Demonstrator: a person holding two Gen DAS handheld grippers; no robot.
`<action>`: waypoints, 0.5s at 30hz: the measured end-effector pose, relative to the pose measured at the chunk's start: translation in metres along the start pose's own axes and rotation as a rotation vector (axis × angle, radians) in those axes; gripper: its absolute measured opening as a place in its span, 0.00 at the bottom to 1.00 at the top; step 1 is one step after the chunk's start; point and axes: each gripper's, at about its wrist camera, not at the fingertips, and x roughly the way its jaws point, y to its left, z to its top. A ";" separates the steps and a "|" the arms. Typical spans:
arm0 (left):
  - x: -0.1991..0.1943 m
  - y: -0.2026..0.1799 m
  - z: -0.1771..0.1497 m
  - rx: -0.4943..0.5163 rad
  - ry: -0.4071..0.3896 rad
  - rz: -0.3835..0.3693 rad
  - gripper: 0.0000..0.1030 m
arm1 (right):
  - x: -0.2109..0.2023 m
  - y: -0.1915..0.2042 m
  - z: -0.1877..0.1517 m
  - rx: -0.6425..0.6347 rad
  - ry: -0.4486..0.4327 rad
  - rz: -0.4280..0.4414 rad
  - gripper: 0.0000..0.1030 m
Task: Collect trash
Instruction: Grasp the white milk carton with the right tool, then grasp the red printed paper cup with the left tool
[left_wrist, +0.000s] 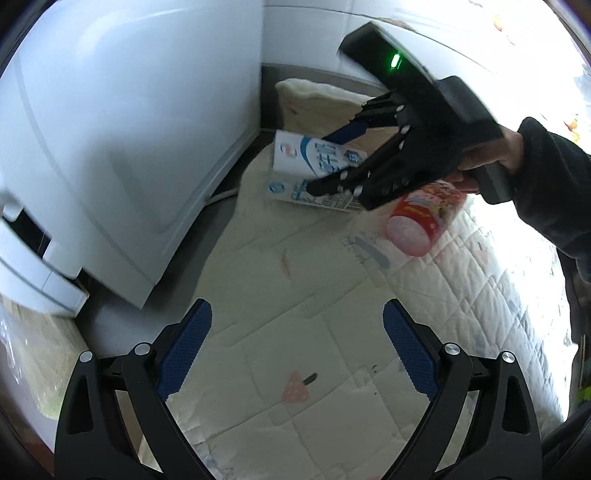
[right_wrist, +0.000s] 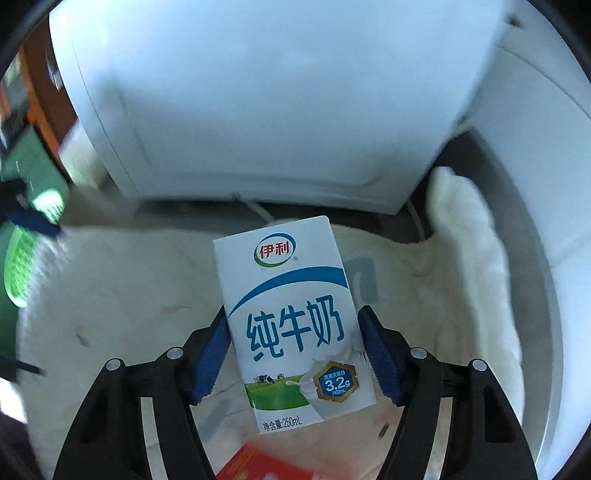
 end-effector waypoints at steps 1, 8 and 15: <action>0.000 -0.003 0.002 0.010 -0.003 -0.010 0.90 | -0.008 -0.003 -0.001 0.013 -0.016 0.003 0.64; 0.015 -0.047 0.032 0.120 -0.035 -0.095 0.91 | -0.103 -0.019 -0.048 0.067 -0.139 -0.028 0.64; 0.054 -0.105 0.060 0.247 -0.011 -0.167 0.92 | -0.160 -0.032 -0.129 0.168 -0.169 -0.091 0.64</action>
